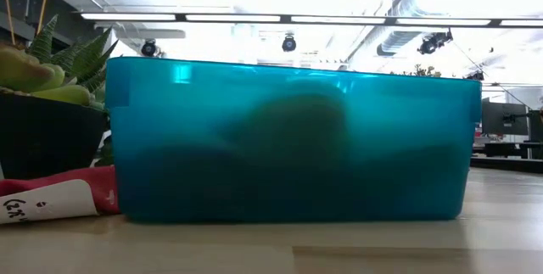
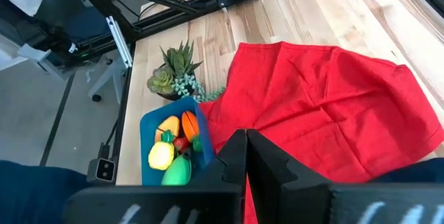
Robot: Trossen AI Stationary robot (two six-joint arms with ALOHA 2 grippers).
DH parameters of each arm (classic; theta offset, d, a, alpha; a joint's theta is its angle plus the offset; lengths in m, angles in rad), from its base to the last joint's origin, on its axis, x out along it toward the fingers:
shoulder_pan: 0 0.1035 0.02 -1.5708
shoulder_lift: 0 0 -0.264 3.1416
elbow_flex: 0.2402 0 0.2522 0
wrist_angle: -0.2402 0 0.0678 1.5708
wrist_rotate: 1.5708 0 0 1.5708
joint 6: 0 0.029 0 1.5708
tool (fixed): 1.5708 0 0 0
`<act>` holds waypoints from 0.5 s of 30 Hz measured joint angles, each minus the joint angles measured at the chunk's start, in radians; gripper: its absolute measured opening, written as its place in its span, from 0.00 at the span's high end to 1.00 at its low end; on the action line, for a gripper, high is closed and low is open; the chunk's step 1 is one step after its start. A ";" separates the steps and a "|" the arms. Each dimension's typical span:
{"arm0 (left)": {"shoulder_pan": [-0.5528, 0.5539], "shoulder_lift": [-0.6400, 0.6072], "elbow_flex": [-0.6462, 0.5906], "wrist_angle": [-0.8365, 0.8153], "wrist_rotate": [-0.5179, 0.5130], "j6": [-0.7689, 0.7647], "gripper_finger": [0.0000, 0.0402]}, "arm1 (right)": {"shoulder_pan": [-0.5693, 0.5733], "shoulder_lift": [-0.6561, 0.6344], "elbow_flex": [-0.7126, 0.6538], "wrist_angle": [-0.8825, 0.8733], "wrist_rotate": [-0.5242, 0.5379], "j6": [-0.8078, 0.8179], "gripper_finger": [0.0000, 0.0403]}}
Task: Pick and placing Produce into tupperware
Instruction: Put the red cherry into the blue bin
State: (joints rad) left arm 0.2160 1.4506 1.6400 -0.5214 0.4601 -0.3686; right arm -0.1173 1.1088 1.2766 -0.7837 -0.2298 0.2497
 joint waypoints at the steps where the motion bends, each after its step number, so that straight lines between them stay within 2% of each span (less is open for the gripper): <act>1: -0.013 0.000 0.017 -0.039 -0.028 0.005 0.80 | 0.000 0.000 0.000 0.000 0.000 0.000 1.00; 7: -0.090 0.000 0.062 -0.162 -0.159 0.009 0.80 | 0.000 0.000 0.000 -0.001 0.000 -0.005 1.00; 15: -0.201 0.000 0.065 -0.288 -0.343 -0.002 0.80 | 0.000 0.000 0.000 -0.001 0.008 0.010 1.00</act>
State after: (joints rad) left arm 0.0154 1.4506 1.7046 -0.8098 0.1176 -0.3710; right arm -0.1173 1.1088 1.2766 -0.7845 -0.2220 0.2594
